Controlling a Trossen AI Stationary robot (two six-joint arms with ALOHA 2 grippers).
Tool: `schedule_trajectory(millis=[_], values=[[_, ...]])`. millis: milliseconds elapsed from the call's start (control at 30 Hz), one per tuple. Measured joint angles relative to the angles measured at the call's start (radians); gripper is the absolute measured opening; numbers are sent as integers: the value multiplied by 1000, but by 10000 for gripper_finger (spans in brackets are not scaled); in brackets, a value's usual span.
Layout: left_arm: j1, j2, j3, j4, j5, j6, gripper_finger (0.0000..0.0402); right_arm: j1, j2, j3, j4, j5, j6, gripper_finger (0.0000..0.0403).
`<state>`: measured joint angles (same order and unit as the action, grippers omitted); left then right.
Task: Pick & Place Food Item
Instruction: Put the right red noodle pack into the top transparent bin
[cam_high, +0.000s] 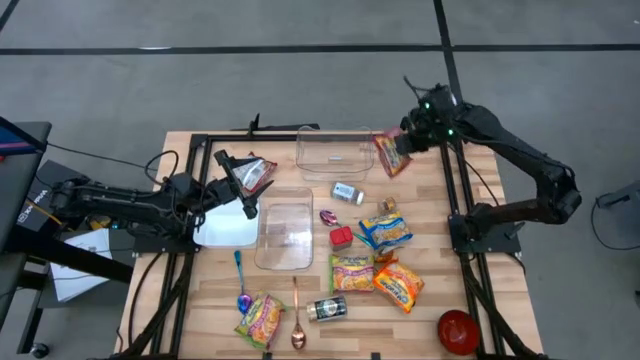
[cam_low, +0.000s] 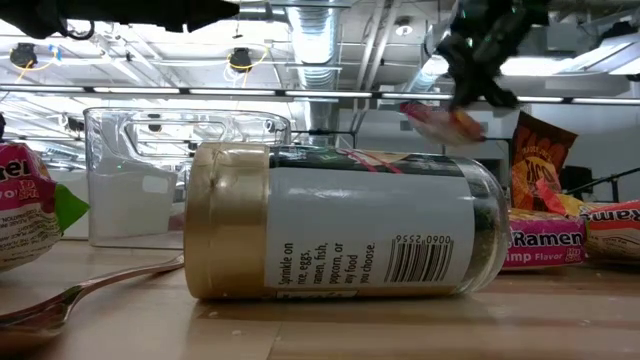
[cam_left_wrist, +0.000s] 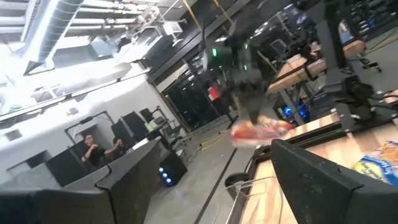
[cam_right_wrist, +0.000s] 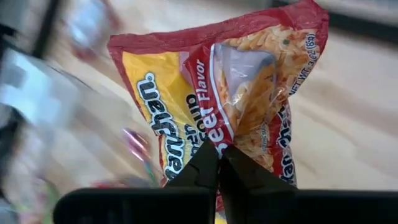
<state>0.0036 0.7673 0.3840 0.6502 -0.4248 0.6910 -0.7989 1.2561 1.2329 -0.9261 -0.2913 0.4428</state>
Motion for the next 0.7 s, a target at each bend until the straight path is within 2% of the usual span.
schedule_trajectory(millis=[133,333,533,700], values=[[0,0,0,4,-17,0,298,46,65,146,13,13,52,0],[0,0,0,27,-70,-23,298,128,192,313,17,90,148,0],[0,0,0,26,-180,-28,298,195,308,369,25,110,243,0],[0,0,0,21,-204,-56,298,231,388,370,74,124,283,0]])
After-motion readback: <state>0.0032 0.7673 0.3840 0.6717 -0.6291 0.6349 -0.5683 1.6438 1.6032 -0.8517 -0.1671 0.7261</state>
